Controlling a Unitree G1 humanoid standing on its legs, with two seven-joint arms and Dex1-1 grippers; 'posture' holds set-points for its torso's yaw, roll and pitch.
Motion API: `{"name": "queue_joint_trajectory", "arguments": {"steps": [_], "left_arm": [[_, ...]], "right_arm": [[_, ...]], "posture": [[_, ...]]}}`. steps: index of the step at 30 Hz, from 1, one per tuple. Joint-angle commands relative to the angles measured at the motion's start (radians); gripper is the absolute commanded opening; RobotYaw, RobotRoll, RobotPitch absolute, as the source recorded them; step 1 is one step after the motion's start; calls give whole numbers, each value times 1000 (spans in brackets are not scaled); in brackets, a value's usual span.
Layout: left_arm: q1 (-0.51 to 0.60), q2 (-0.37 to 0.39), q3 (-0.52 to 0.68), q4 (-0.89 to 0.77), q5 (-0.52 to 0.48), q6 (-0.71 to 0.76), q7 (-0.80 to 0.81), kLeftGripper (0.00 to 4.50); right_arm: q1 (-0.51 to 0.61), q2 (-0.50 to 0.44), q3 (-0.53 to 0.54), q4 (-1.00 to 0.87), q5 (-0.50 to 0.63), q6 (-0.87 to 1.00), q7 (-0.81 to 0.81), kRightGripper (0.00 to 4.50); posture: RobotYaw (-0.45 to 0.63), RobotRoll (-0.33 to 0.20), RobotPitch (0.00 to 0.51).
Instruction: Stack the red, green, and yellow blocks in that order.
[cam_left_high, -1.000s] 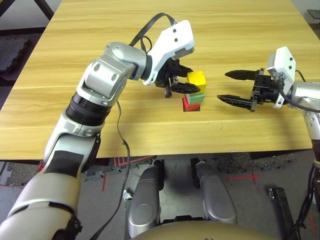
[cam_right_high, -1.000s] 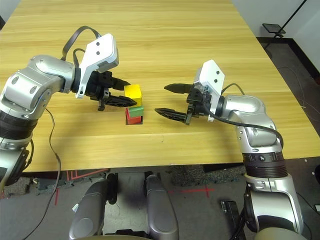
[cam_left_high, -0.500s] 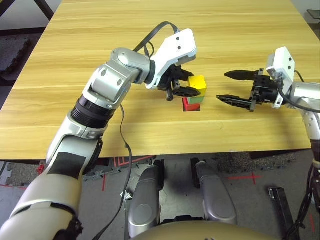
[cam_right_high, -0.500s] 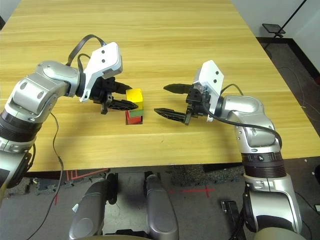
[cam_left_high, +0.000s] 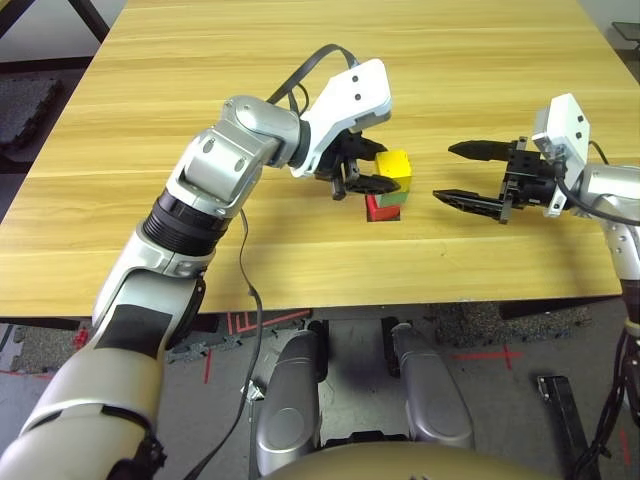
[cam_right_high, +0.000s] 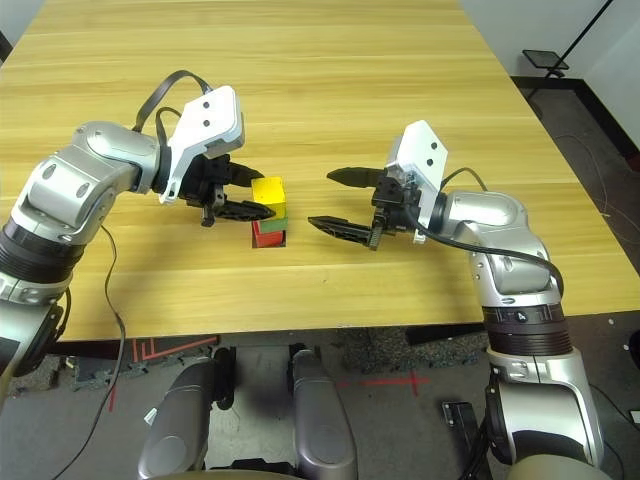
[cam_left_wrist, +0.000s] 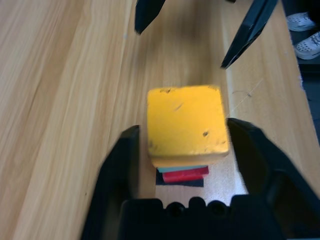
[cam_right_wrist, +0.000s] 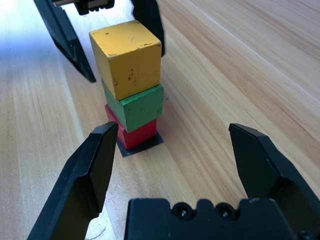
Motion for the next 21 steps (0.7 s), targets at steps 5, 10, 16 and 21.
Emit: {"name": "queue_joint_trajectory", "arguments": {"steps": [5,10,16,21], "left_arm": [[-8,31,-15,17,21,22,-29,4462],[29,146,-47,-30,28,11,-129,4462],[93,282,-41,-97,13,40,-222,4462],[125,328,-6,24,65,-19,-184,4462]], "right_arm": [[-2,6,7,-7,5,-1,3,4500],[-10,8,9,6,1,-6,7,4500],[-25,3,11,36,-6,-21,18,4500],[-58,-24,-11,114,-27,-63,21,4500]], "posture": [[222,116,248],[227,117,249],[237,119,250],[235,118,245]]}}
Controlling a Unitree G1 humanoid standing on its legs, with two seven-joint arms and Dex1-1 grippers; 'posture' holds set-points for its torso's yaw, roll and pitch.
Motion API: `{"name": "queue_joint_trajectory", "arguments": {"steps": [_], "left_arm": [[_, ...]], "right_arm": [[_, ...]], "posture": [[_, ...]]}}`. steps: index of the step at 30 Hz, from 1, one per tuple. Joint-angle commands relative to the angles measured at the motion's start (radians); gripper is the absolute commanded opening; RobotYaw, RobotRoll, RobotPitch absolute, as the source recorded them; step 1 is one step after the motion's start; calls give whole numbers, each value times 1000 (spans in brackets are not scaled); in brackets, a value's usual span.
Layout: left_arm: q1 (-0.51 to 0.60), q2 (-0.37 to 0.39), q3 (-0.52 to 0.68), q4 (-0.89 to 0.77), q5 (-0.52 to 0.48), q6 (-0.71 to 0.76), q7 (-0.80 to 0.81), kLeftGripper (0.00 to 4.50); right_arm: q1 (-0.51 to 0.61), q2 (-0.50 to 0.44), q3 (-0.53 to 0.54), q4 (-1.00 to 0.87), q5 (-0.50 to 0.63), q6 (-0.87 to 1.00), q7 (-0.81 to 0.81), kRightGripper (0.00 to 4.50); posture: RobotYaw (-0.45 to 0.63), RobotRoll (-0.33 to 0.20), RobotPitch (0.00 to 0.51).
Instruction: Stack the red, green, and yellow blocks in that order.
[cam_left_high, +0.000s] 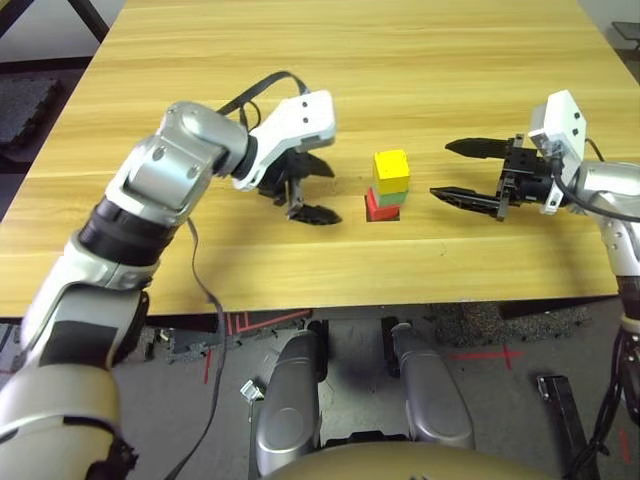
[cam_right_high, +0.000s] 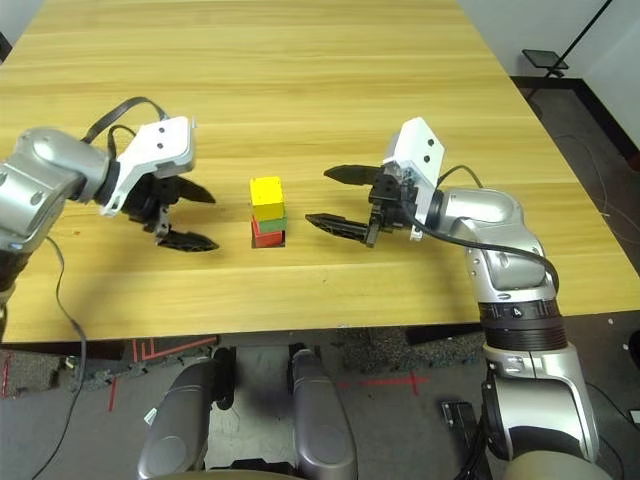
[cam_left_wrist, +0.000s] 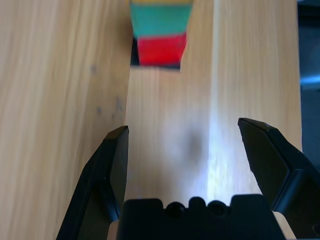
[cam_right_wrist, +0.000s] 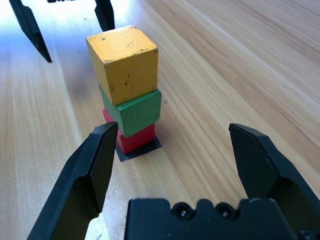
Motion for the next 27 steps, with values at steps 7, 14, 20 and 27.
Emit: {"name": "queue_joint_trajectory", "arguments": {"steps": [7,14,20,27], "left_arm": [[31,-13,110,390,144,-172,254,4462],[-11,-104,343,588,163,-256,657,4462],[125,-267,626,328,86,-280,999,4462],[434,-487,730,-124,73,-230,1226,4462]], "right_arm": [[-147,-21,-79,275,-63,-143,-74,4500],[-268,75,-139,495,-144,-294,-361,4500],[-277,144,-217,577,-175,-397,-617,4500],[-216,164,-303,536,-183,-436,-838,4500]], "posture": [[256,111,239],[284,113,244],[294,113,253],[300,94,262]]}}
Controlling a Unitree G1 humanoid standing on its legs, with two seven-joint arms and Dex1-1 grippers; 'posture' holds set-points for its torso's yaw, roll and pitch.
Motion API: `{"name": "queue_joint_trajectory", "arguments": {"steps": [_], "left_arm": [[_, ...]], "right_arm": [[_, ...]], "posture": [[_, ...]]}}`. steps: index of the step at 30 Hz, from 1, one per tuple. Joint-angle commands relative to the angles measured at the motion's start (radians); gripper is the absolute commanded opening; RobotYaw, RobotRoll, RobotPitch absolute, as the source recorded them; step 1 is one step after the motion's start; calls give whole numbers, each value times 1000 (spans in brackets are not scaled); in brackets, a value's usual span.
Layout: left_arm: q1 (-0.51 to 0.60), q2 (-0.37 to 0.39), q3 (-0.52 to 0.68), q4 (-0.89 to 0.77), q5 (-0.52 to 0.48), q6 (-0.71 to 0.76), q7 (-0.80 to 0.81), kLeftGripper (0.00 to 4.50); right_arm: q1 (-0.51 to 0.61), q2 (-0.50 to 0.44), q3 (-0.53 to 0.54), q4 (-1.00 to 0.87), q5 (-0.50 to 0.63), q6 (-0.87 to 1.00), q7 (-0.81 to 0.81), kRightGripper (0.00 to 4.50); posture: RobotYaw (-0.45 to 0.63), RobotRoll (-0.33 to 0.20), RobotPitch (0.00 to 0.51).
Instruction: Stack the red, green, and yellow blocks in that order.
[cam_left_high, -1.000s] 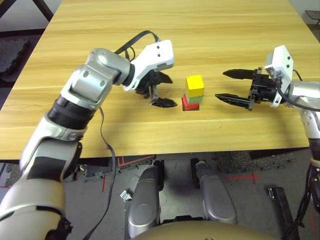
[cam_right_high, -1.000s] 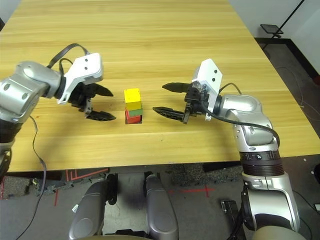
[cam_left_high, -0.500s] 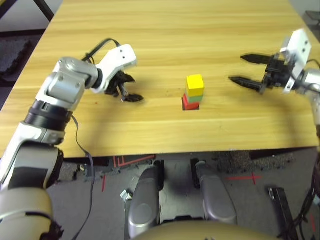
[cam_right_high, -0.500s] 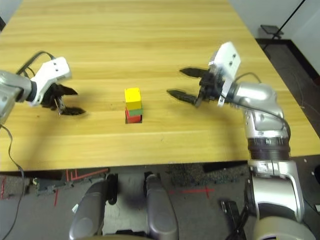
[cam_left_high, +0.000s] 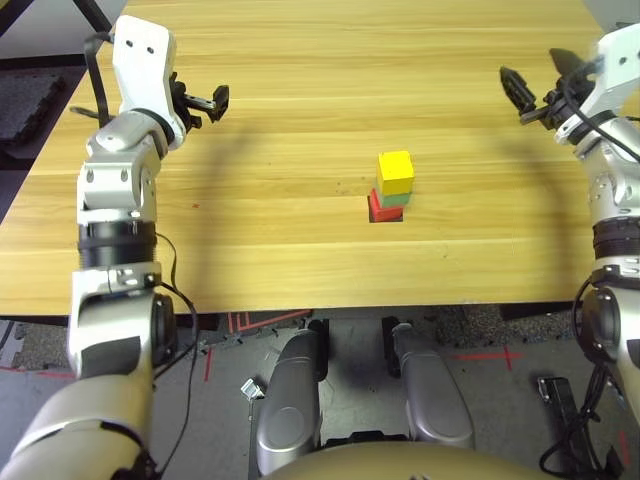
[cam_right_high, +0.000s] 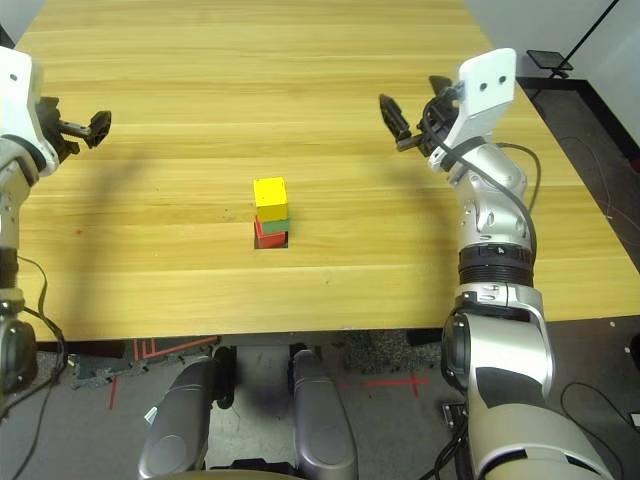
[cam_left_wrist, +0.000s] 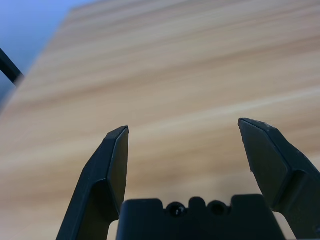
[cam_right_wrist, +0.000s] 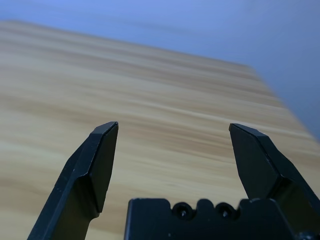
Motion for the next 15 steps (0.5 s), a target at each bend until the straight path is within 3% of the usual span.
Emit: {"name": "queue_joint_trajectory", "arguments": {"steps": [1,9,15], "left_arm": [[86,-43,38,-139,26,-14,105,4462],[192,-123,54,-179,95,-178,266,4462],[227,-174,50,-191,93,-288,306,4462]], "right_arm": [[61,10,-45,-41,-14,-24,-104,4500],[273,102,-72,-278,7,14,-217,4500],[336,128,-89,-343,22,34,-239,4500]], "posture": [[301,92,263],[294,85,283],[275,88,284]]}}
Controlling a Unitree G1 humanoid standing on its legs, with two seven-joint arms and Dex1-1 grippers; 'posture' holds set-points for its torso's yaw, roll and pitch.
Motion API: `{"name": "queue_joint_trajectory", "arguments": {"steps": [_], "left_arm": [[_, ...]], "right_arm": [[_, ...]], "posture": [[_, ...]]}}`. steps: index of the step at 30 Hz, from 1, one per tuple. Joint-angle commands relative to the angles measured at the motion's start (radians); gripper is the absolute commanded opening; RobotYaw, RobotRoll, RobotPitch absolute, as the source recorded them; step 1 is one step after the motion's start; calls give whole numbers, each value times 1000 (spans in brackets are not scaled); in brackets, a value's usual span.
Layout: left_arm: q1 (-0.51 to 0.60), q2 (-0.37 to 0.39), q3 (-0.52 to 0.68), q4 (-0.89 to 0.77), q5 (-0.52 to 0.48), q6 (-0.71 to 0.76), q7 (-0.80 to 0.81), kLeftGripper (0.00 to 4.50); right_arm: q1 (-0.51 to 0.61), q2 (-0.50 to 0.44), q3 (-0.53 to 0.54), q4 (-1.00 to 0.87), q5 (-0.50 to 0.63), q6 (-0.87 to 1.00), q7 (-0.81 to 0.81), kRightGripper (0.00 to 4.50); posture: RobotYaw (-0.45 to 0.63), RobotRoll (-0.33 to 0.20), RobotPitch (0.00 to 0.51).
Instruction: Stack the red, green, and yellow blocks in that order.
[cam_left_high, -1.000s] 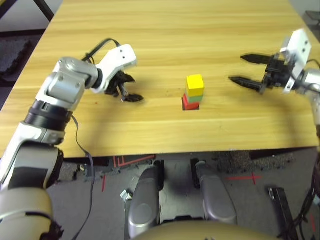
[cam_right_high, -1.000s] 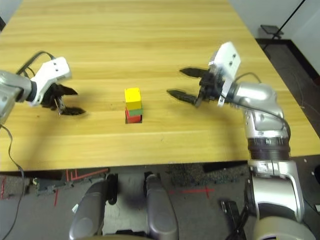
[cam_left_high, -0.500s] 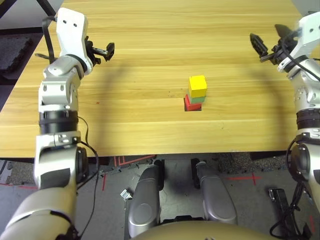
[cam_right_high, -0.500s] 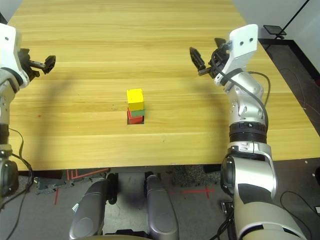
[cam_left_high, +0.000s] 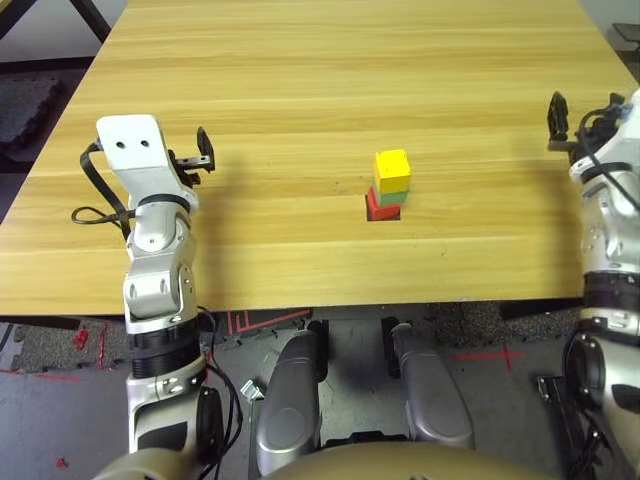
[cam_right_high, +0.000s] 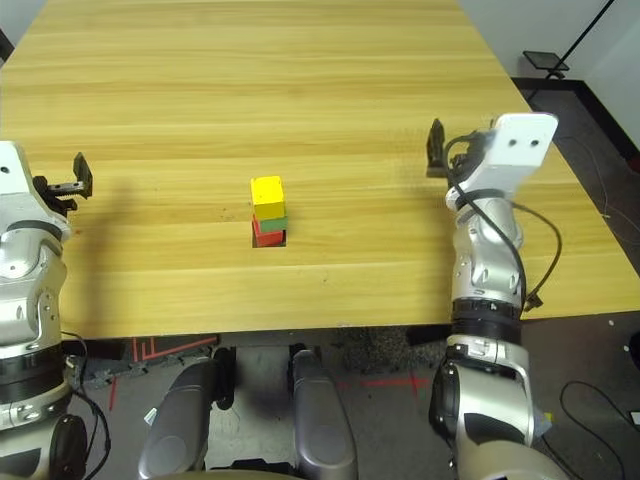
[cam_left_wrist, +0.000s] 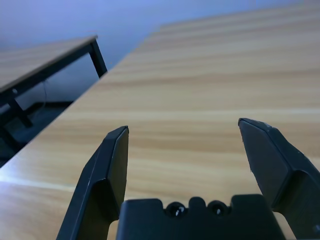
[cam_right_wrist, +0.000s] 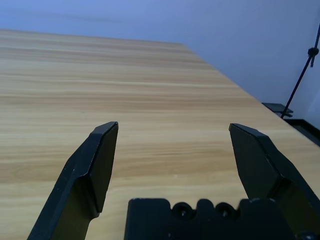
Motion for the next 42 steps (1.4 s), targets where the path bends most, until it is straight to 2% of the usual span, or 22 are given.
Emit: {"name": "queue_joint_trajectory", "arguments": {"steps": [1,11,18,23,30,37,42], "left_arm": [[32,-19,-1,-12,0,-52,10,4462],[28,-37,-16,46,1,-99,19,4462],[5,-27,-9,58,-3,-103,23,4462],[-15,-15,-1,54,-8,-87,24,4462],[-1,1,14,54,-6,-103,27,4462],[0,-5,4,38,-5,-104,23,4462],[18,-14,3,14,-1,-104,31,4462]], "right_arm": [[30,2,-29,-34,15,15,-21,4500],[94,-12,-77,-100,22,18,-67,4500],[94,-80,-124,-44,28,3,-39,4500],[73,-129,-146,7,34,-6,-12,4500],[97,-137,-165,36,31,-31,0,4500],[68,-137,-150,52,25,-35,10,4500],[13,-155,-142,128,17,-58,31,4500]], "posture": [[273,87,284],[241,81,292],[234,86,297],[218,78,320],[225,82,311],[236,79,300],[263,82,284]]}}
